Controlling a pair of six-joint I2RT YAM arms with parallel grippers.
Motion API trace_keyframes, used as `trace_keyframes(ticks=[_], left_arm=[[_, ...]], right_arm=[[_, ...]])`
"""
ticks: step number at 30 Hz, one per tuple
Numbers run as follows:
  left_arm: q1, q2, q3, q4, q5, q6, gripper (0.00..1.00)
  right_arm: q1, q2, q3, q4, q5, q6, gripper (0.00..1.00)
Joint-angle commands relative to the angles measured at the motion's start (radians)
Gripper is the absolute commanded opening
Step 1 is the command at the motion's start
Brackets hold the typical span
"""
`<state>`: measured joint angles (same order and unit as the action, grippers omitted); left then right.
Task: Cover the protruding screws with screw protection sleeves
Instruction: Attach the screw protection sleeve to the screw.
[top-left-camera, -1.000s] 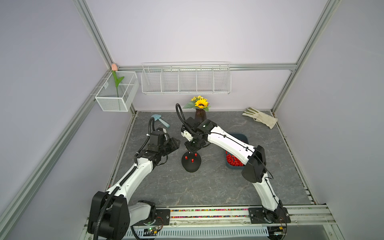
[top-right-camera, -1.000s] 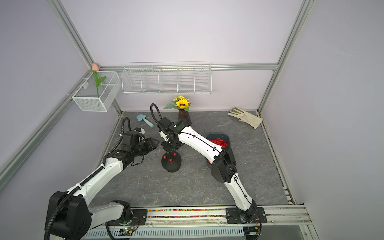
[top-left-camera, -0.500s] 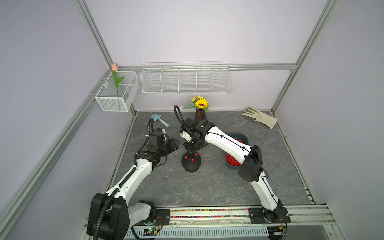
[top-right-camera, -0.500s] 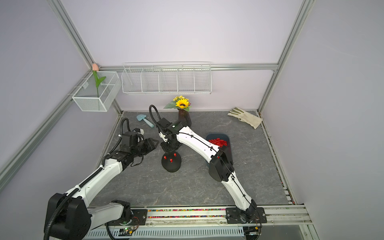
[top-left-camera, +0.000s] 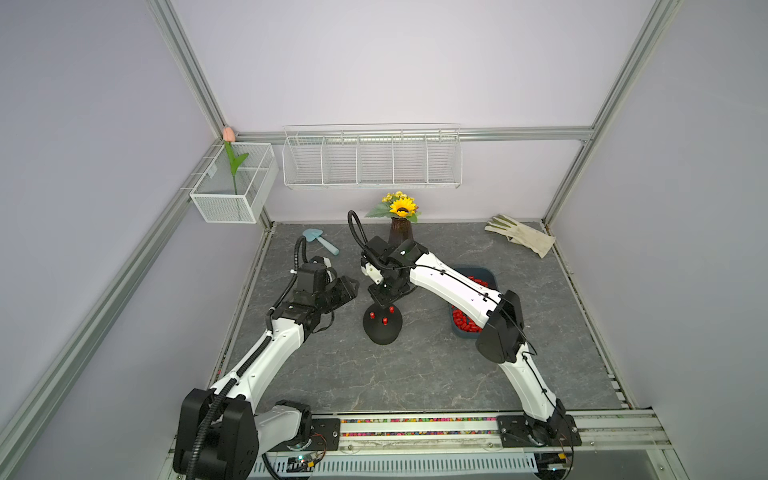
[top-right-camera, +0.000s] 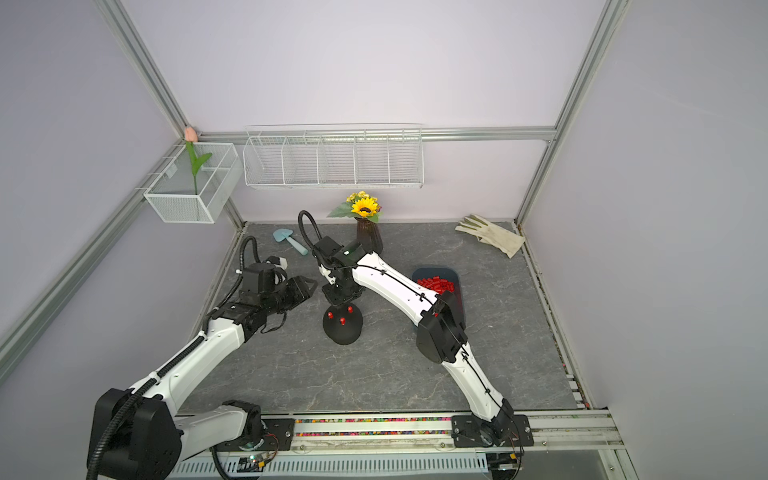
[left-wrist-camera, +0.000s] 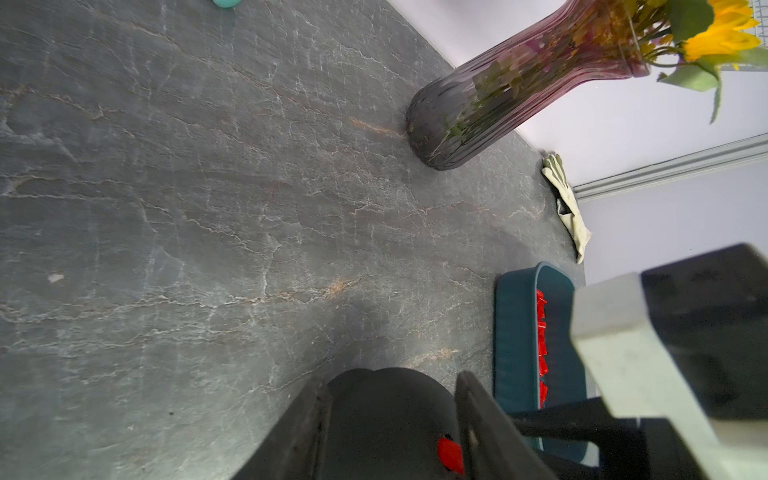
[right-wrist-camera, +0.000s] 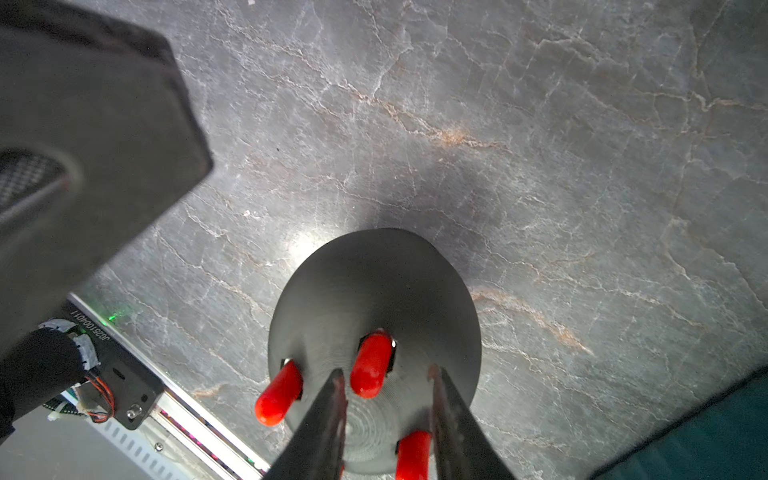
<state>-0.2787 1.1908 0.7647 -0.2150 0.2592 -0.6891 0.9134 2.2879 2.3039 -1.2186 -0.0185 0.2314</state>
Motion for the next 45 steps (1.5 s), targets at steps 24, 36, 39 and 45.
trace_keyframes(ticks=[24,36,39,45], left_arm=[[0.009,-0.016,-0.013,0.002,0.003,-0.010,0.51],[0.014,-0.018,-0.015,-0.010,-0.009,-0.005,0.52],[0.022,-0.028,-0.015,-0.027,-0.023,0.002,0.53],[0.048,-0.084,-0.002,-0.106,-0.119,0.044,0.57]], right_arm=[[-0.018,-0.053,-0.051,0.006,0.002,-0.007,0.35],[-0.037,-0.057,-0.064,0.014,0.020,0.015,0.35],[-0.046,-0.079,-0.071,0.013,0.050,0.024,0.35],[-0.091,-0.209,-0.170,0.079,0.114,0.036,0.36]])
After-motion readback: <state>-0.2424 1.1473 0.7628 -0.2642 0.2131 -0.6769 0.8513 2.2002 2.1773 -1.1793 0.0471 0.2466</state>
